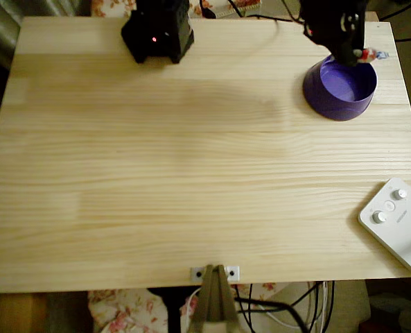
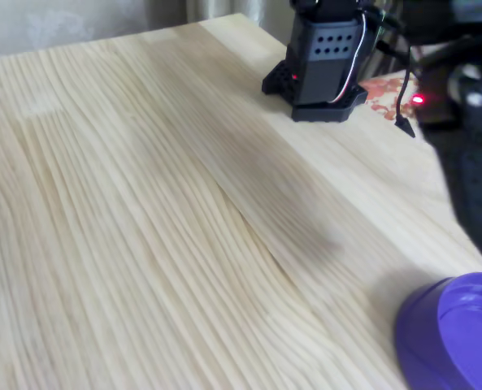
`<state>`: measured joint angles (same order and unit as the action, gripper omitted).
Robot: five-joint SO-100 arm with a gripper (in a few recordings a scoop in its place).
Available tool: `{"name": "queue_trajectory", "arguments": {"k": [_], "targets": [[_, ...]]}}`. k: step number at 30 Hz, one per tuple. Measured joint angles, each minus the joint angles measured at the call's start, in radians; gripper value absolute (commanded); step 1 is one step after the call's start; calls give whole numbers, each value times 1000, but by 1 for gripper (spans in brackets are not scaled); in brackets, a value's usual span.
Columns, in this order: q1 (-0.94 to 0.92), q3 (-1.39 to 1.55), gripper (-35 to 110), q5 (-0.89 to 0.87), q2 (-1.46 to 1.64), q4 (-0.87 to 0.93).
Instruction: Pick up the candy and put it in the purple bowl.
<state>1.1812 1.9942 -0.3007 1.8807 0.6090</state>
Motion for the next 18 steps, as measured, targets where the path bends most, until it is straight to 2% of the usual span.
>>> {"name": "queue_trajectory", "arguments": {"k": [14,18], "targets": [[72,-98,1,17,-104,0],[71,-100,7,9,-104,0]]}}
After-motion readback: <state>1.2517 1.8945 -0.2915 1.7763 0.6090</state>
